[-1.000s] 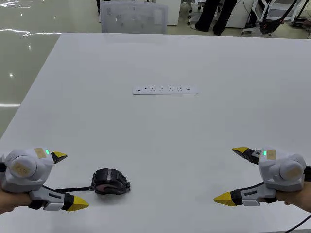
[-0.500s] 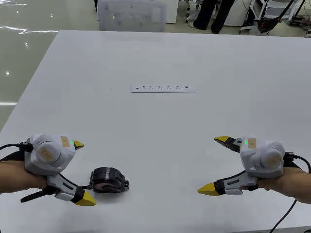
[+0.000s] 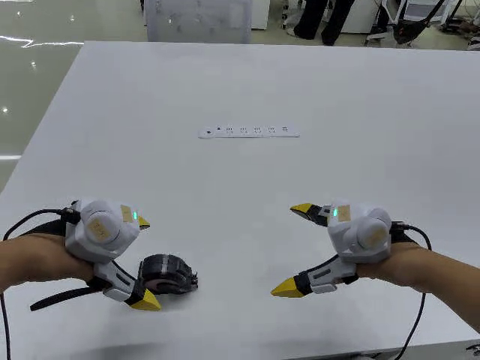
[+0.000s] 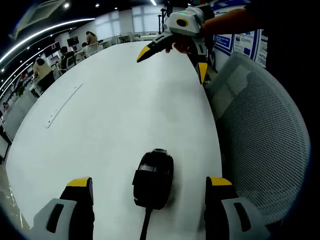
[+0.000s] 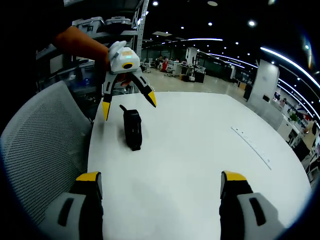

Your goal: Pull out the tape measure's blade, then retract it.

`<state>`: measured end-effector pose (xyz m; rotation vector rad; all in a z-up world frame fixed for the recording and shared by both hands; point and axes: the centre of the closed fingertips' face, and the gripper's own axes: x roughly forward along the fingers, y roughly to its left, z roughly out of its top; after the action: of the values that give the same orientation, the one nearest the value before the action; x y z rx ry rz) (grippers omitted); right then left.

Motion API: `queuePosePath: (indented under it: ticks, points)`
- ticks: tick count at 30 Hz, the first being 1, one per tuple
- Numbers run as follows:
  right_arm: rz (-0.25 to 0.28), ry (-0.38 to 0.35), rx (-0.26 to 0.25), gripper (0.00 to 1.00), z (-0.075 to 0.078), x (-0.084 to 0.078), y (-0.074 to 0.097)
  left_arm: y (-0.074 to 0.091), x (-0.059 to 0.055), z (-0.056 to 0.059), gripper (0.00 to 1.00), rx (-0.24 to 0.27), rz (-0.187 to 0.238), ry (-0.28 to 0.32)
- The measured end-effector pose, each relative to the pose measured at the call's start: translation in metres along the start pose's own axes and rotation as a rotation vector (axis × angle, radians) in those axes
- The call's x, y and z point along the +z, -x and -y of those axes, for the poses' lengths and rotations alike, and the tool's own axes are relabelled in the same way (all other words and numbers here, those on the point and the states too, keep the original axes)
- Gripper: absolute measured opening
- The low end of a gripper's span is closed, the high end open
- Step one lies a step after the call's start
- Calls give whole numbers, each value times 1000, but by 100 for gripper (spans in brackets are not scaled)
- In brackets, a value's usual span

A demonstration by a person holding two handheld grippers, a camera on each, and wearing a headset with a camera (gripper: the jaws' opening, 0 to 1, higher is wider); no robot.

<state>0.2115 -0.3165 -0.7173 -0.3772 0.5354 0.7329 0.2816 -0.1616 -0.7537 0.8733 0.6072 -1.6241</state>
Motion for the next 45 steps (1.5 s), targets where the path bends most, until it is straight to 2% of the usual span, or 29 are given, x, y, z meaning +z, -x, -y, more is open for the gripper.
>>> queuePosePath:
  ticks: [1, 5, 6, 7, 9, 13, 16, 17, 19, 23, 25, 26, 27, 28, 29, 34, 42, 44, 45]
  points:
    - [-2, 32, -2, 99, -1, 2, -5, -2, 1, 2, 86, -4, -9, -8]
    - [-12, 32, 30, 98, -7, 8, -21, -8, 5, 4, 79, -12, -5, -13]
    - [-11, 36, 41, 98, -9, 11, -26, -10, 6, 3, 77, -5, -3, -46]
    - [-12, 36, 48, 98, -10, 13, -29, -12, 4, 1, 74, 3, -14, -57]
    - [-10, 50, 59, 97, -13, 17, -37, -17, 1, 4, 68, -19, -31, -60]
    - [-14, 38, 87, 94, -18, 22, -51, -23, -2, 8, 66, -36, -45, -64]
    - [-26, 31, 105, 93, -21, 23, -62, -27, -5, 8, 54, -34, -49, -86]
    - [-31, 28, 107, 92, -22, 22, -65, -28, -6, 8, 50, -35, -54, -82]
    - [-41, 31, 123, 92, -26, 21, -69, -30, -8, 7, 50, -36, -62, -65]
    - [-58, 34, 137, 89, -29, 20, -74, -31, -5, 9, 48, -42, -61, -74]
    - [-54, -39, 146, 87, -32, 23, -77, -32, -4, 9, 46, -43, -59, -85]
    - [-52, -61, 160, 88, -34, 24, -78, -32, -4, 10, 38, -52, -60, -92]
    - [-55, -31, 152, 88, -31, 24, -80, -32, -5, 0, 34, -10, -69, -123]
    - [-60, -13, 146, 86, -30, 24, -81, -34, -5, 6, 34, -38, -67, -101]
    - [-67, -10, 145, 84, -28, 23, -83, -35, -5, 9, 33, -51, -69, -112]
    - [-73, -18, 158, 81, -27, 27, -90, -35, -5, 11, 33, -40, -78, -106]
    - [-84, 17, 184, 77, -29, 31, -100, -33, -7, 11, 33, -43, -80, -85]
    - [-96, 38, 198, 71, -32, 28, -103, -33, -8, 10, 33, -42, -78, -79]
    - [-115, 51, 208, 65, -35, 26, -105, -33, -8, 10, 33, -41, -77, -81]
